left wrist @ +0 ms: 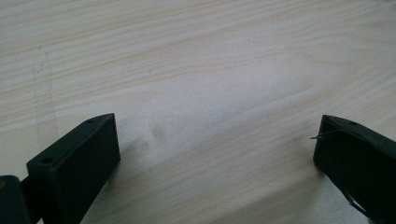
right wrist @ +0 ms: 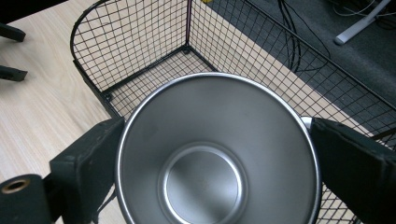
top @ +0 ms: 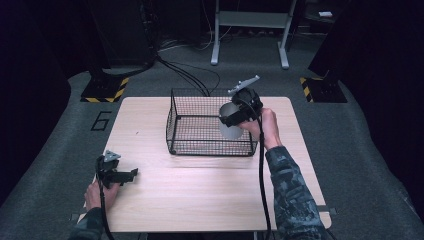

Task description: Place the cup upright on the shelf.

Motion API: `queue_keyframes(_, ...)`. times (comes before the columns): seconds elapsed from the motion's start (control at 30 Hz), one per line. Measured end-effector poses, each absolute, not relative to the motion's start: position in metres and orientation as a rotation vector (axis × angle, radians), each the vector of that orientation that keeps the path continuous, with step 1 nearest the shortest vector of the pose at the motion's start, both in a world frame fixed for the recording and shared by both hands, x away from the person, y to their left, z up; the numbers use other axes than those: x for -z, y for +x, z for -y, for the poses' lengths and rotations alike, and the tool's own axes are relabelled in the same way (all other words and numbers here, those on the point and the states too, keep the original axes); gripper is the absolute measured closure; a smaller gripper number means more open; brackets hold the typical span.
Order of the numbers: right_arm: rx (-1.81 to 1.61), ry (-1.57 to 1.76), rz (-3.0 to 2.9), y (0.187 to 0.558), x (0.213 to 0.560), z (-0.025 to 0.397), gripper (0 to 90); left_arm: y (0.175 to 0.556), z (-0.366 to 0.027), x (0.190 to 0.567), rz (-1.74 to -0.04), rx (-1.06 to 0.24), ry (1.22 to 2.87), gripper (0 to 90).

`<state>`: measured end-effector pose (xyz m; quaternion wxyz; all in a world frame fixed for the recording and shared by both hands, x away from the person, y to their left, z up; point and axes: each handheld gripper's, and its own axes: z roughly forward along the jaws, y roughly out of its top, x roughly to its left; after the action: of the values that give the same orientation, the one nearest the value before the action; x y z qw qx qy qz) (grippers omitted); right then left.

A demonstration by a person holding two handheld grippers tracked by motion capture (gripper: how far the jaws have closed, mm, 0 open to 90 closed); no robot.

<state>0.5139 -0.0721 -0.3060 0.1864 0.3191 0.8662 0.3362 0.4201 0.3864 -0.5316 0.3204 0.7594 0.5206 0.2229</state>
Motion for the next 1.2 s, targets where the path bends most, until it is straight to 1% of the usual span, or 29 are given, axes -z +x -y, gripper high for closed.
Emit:
queue_keyframes(0.47, -0.941, 0.932, -2.430, 0.534, 0.312, 0.062, 6.0, 0.420, -0.386, 0.532, -1.368, -0.586, 1.995, 0.4)
queue_keyframes(1.2, -0.917, 1.019, -2.437, 0.564, 0.340, 0.044, 6.0, 0.420, -0.386, 0.532, -1.367, -0.583, 1.995, 0.4)
